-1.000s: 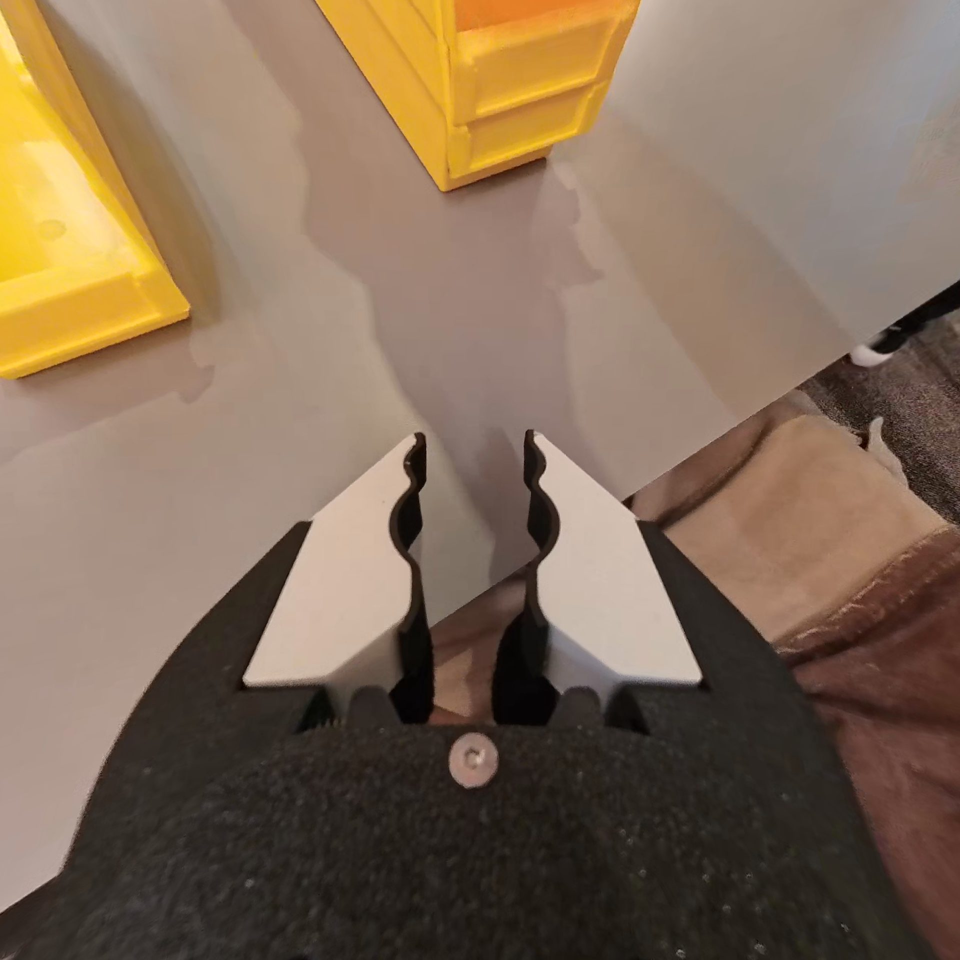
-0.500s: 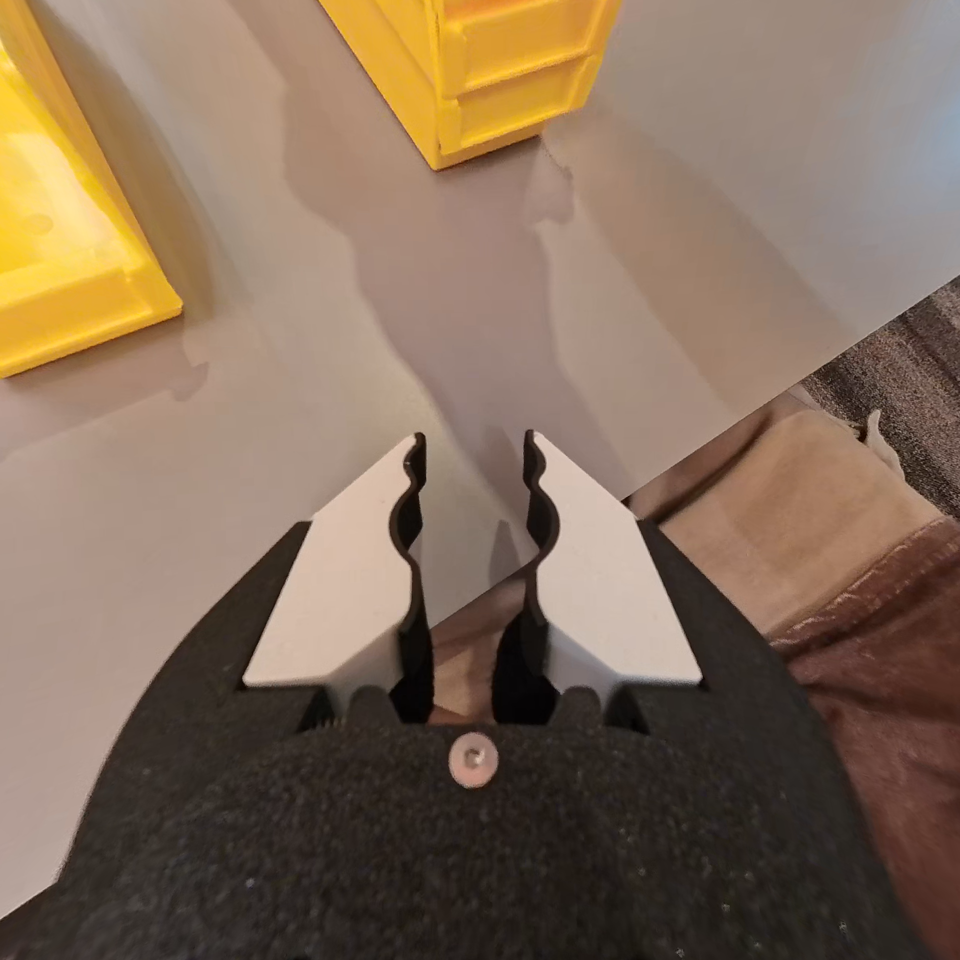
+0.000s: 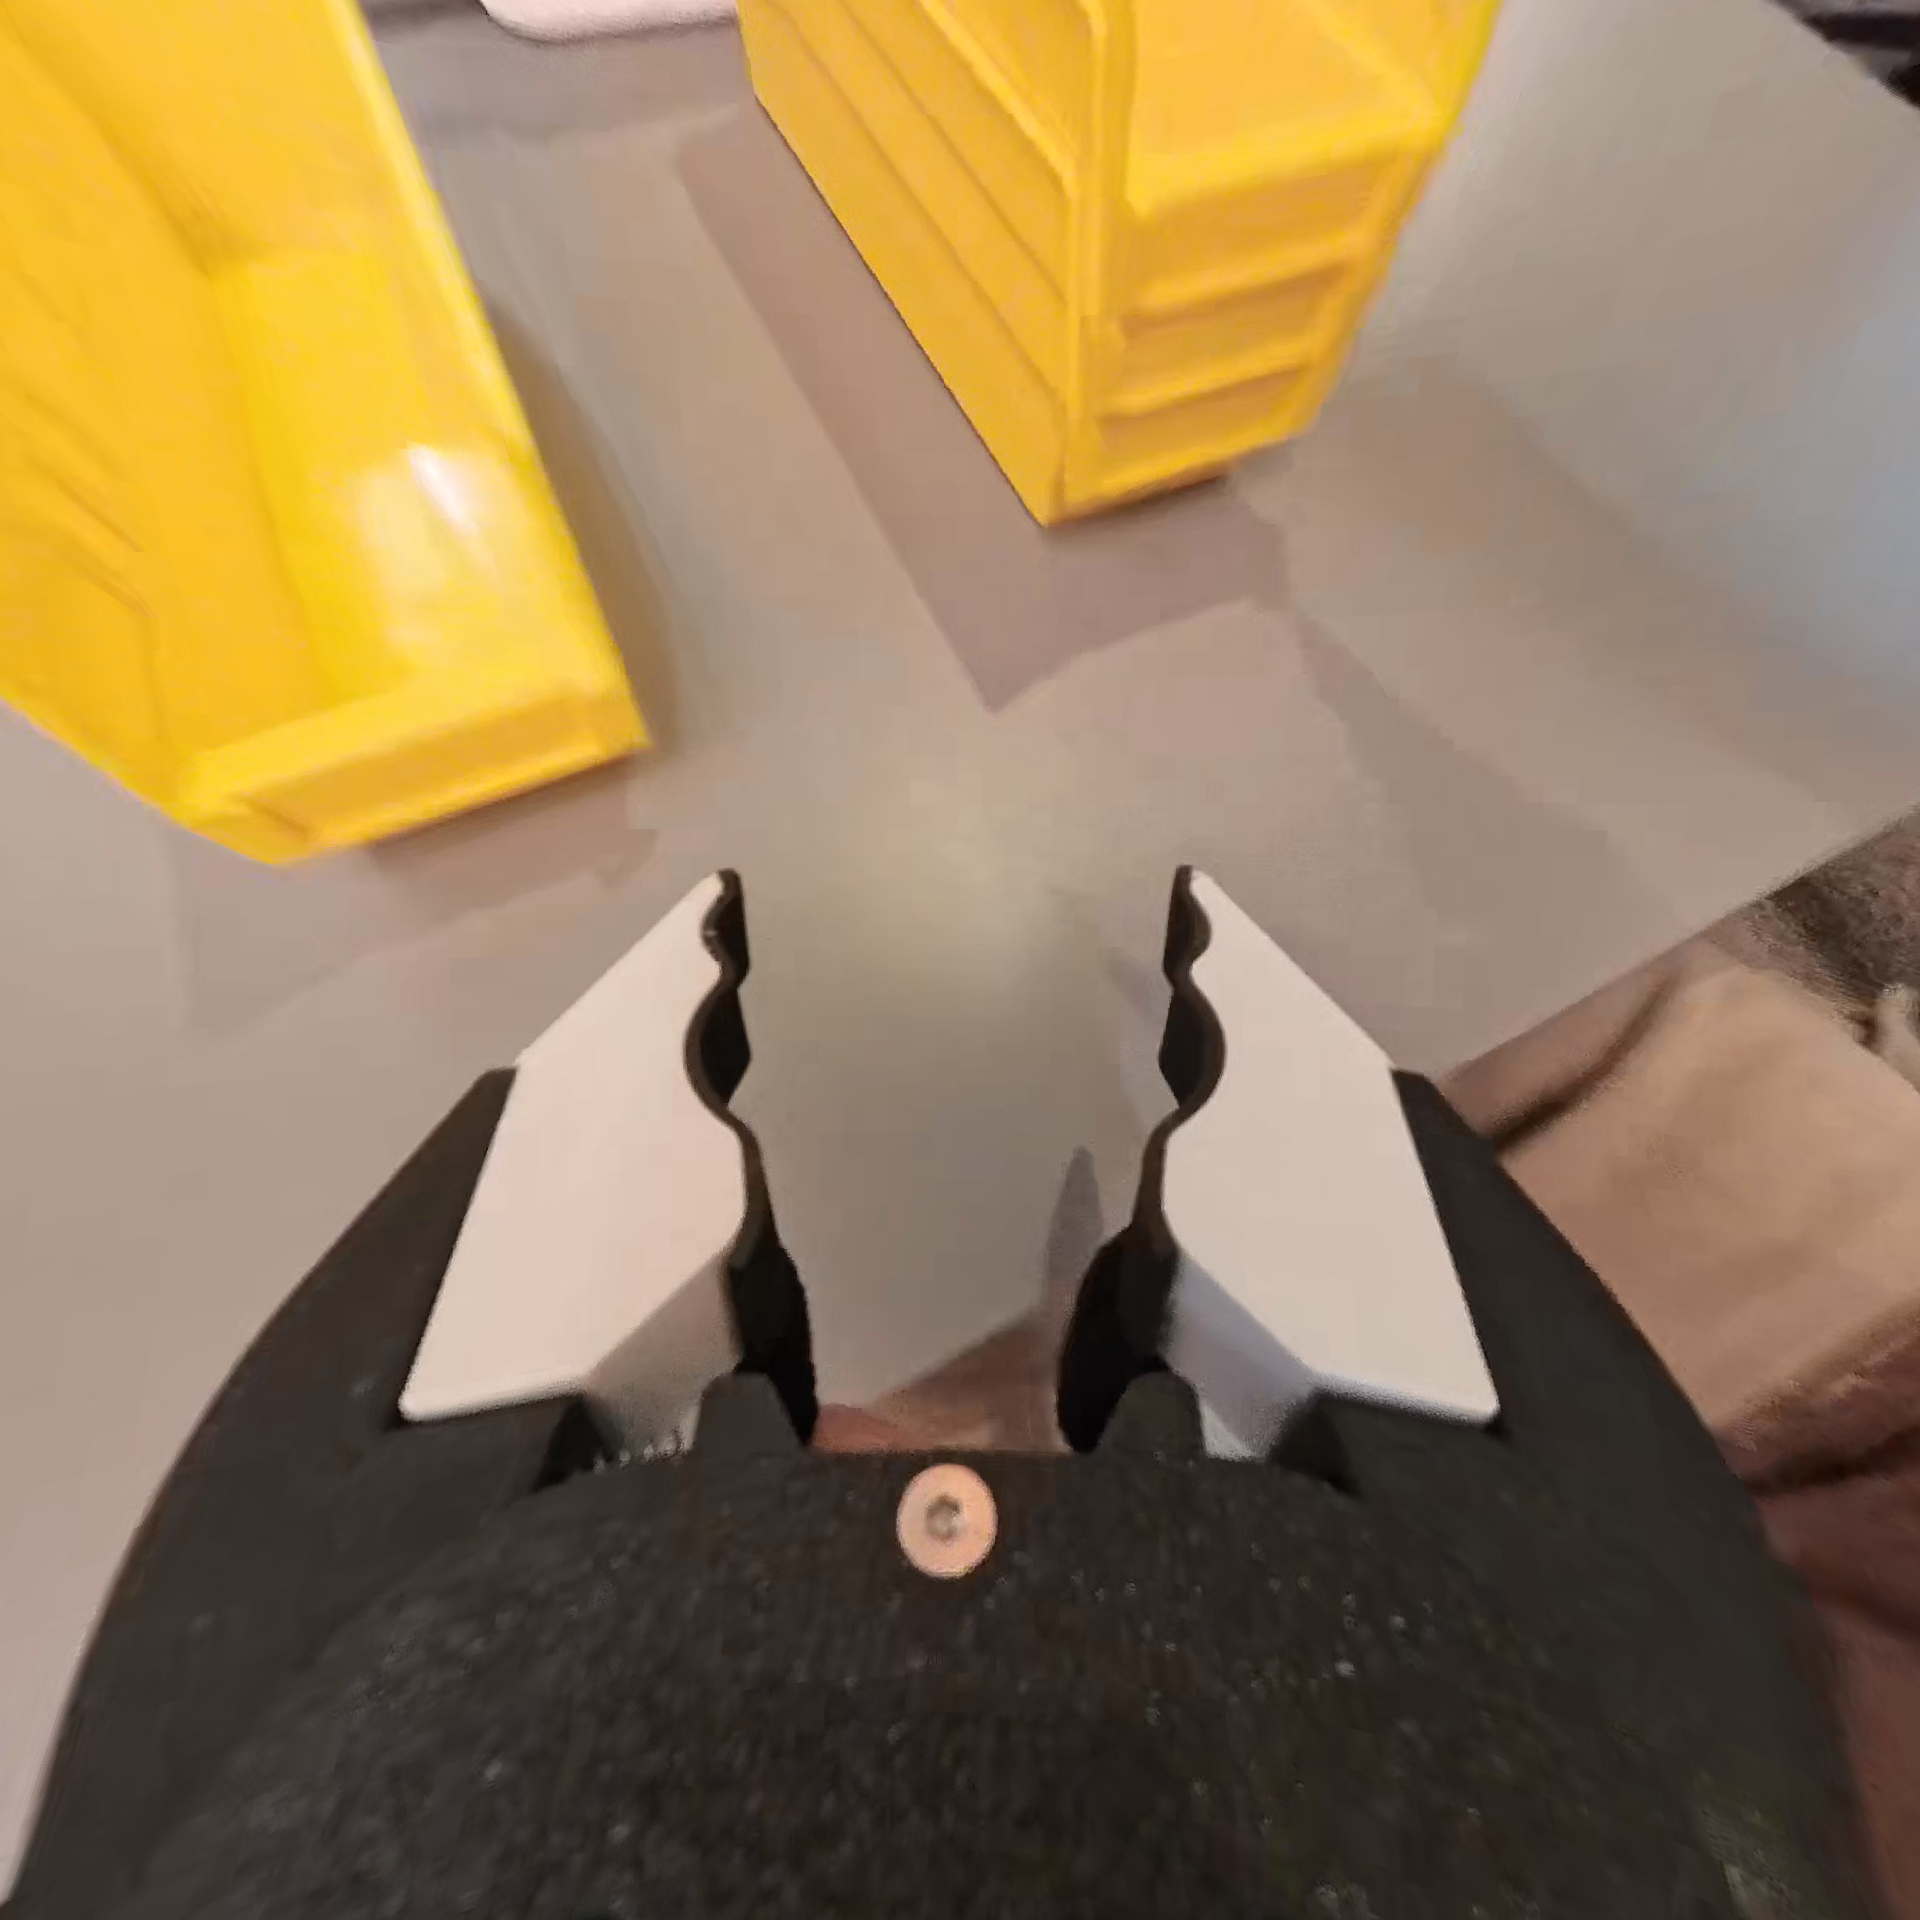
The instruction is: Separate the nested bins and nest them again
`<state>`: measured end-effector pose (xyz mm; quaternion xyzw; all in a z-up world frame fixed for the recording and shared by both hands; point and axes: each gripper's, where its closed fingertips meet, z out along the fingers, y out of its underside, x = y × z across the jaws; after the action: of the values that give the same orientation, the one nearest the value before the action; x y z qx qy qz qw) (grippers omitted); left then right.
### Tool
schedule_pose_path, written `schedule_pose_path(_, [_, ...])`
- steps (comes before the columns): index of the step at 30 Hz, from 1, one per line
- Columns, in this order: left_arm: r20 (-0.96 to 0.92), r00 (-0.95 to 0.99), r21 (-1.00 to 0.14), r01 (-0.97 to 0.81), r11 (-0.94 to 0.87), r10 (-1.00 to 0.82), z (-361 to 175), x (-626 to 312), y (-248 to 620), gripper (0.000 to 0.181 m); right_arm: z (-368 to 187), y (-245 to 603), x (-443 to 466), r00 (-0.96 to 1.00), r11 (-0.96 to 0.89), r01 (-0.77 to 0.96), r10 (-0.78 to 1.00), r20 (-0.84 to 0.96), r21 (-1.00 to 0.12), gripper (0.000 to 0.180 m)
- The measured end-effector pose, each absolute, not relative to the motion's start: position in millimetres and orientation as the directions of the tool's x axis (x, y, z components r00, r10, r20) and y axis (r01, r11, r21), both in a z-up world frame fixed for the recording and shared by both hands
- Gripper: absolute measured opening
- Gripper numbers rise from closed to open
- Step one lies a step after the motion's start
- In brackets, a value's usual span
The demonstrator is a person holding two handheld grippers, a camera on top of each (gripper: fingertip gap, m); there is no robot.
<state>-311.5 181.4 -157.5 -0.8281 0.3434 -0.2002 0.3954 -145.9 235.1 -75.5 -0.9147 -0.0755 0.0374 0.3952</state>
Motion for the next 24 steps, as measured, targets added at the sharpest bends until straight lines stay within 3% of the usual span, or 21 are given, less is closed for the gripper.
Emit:
schedule_pose_path(4, [-0.04,0.736,-0.819,-0.411,-0.399,-0.676,-104.1,-324.6,237.9,0.104,-139.2,124.6,-156.2,0.973,-0.675,0.103,0.219,-0.066,-0.731,0.125])
schedule_pose_path(7, [-0.038,0.752,-0.766,-0.446,-0.464,-0.659,-83.8,-315.9,303.7,0.128,-172.5,77.4,-151.1,0.976,-0.688,0.107,0.209,-0.054,-0.718,0.125])
schedule_pose_path(10, [-0.104,0.804,-0.618,-0.513,-0.596,-0.585,-102.2,-317.0,381.4,0.142,-174.7,54.8,-143.9,0.98,-0.669,0.092,0.193,-0.053,-0.738,0.12])
schedule_pose_path(14, [-0.047,0.862,-0.371,-0.484,-0.793,-0.504,-142.4,-308.6,426.4,0.157,-163.1,54.0,-127.5,0.983,-0.616,0.106,0.181,-0.009,-0.781,0.113])
schedule_pose_path(18, [-0.006,0.916,-0.133,-0.398,-0.908,-0.401,-186.0,-316.0,425.6,0.152,-180.0,53.9,-119.9,0.981,-0.658,0.046,0.171,-0.089,-0.752,0.113])
schedule_pose_path(21, [0.065,0.944,-0.077,-0.318,-0.945,-0.323,-184.6,-314.9,424.7,0.121,-184.1,53.0,-117.0,0.979,-0.671,0.032,0.172,-0.113,-0.741,0.113])
schedule_pose_path(24, [0.024,0.947,-0.021,-0.32,-0.947,-0.32,-177.4,-326.4,417.9,0.106,-182.0,52.3,-113.6,0.978,-0.663,0.026,0.17,-0.117,-0.748,0.11])
